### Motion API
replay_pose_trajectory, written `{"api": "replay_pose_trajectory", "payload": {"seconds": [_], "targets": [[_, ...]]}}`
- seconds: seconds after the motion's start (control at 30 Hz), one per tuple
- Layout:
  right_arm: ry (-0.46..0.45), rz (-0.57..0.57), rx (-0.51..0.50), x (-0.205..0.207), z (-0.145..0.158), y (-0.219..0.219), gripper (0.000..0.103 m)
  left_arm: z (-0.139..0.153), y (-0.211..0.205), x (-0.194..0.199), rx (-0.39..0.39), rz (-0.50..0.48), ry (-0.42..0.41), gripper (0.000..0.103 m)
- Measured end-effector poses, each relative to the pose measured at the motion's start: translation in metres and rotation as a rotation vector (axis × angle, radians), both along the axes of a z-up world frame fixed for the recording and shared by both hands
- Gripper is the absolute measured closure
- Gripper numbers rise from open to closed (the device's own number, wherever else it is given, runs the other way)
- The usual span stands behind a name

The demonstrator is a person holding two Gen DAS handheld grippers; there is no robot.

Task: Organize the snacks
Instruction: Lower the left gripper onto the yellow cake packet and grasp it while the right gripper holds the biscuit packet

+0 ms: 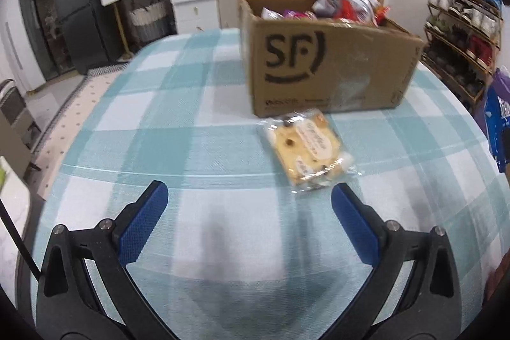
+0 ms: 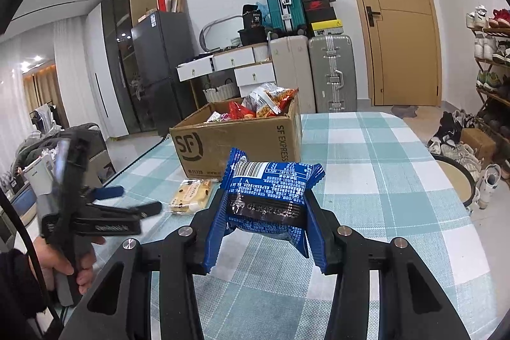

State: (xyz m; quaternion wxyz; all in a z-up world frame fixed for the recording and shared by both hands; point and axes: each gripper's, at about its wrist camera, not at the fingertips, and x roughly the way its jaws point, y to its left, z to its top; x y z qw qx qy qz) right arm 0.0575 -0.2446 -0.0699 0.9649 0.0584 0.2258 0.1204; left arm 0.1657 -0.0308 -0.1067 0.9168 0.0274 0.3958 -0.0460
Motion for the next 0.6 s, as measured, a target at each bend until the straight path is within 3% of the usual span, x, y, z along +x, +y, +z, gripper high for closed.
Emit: {"api": "replay_pose_trajectory", "payload": {"seconds": [0.37, 0.6], "targets": [[0.002, -0.012, 0.046, -0.001, 0.000, -0.008, 0.057, -0.021, -0.030, 0.060, -0.081, 0.015, 0.132, 0.001], [0.008, -0.014, 0.096, 0.001, -0.001, -0.016, 0.056, -0.021, -0.049, 0.083, -0.056, 0.001, 0.166, 0.000]]}}
